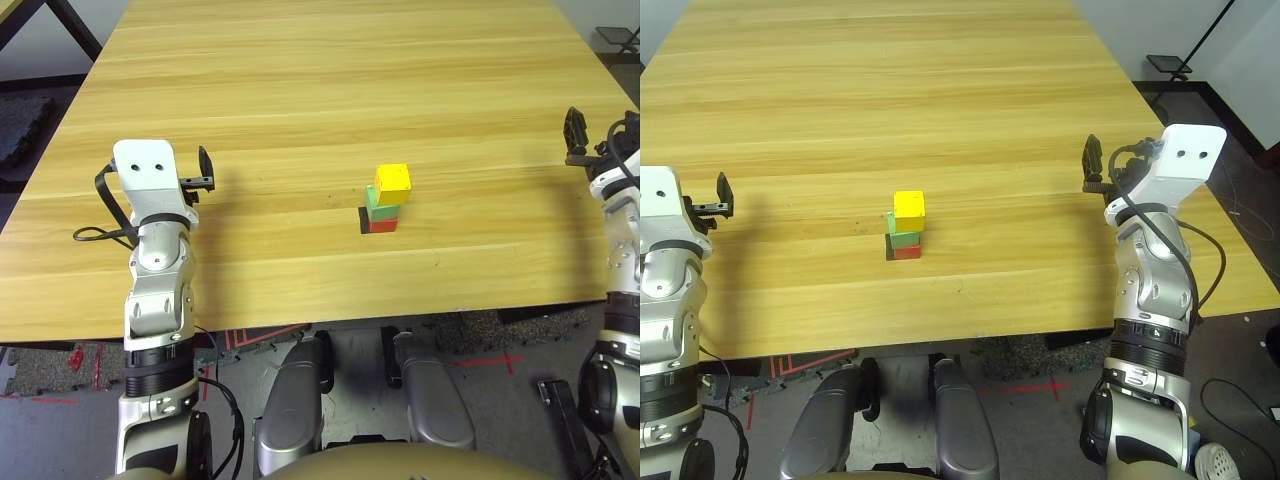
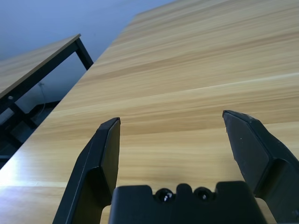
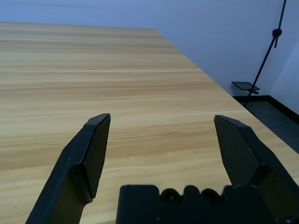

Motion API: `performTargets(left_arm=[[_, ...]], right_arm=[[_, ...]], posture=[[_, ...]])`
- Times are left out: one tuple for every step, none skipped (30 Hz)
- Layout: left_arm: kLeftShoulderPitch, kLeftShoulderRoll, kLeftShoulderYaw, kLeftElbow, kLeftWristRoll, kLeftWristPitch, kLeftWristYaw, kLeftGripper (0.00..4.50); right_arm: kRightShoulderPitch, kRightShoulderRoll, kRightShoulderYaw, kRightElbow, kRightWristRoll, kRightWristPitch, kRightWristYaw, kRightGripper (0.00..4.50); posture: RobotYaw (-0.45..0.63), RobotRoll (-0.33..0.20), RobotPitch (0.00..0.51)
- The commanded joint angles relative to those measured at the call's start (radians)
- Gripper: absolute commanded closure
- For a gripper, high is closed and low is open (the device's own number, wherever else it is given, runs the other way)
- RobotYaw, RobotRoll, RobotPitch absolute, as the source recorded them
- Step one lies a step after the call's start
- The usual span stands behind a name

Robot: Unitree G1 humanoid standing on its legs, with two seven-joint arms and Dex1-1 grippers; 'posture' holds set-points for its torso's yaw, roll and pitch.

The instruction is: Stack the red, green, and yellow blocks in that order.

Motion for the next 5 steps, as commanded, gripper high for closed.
performTargets(left_arm=[[-0.008, -0.009, -0.007, 0.014, 0.014, -0.012, 0.014, 0.03], [-0.012, -0.012, -0.005, 0.013, 0.016, -0.010, 0.020, 0.03], [-0.015, -0.013, -0.004, 0.009, 0.016, -0.005, 0.025, 0.03], [-0.018, -0.013, -0.004, 0.007, 0.016, -0.001, 0.027, 0.03], [-0.019, -0.014, -0.005, 0.005, 0.013, 0.000, 0.026, 0.03]], right_arm=[[-0.018, -0.019, -0.009, 0.014, 0.004, -0.002, 0.003, 0.00], [-0.026, -0.022, -0.009, 0.023, 0.004, -0.005, 0.005, 0.00], [-0.035, -0.026, -0.008, 0.033, 0.003, -0.010, 0.012, 0.00], [-0.043, -0.029, -0.005, 0.039, 0.003, -0.013, 0.015, 0.00], [-0.051, -0.031, -0.003, 0.044, 0.003, -0.015, 0.017, 0.00]], posture=[[0.15, 0.063, 0.262], [0.15, 0.063, 0.262], [0.15, 0.063, 0.262], [0.16, 0.067, 0.254], [0.16, 0.067, 0.254]])
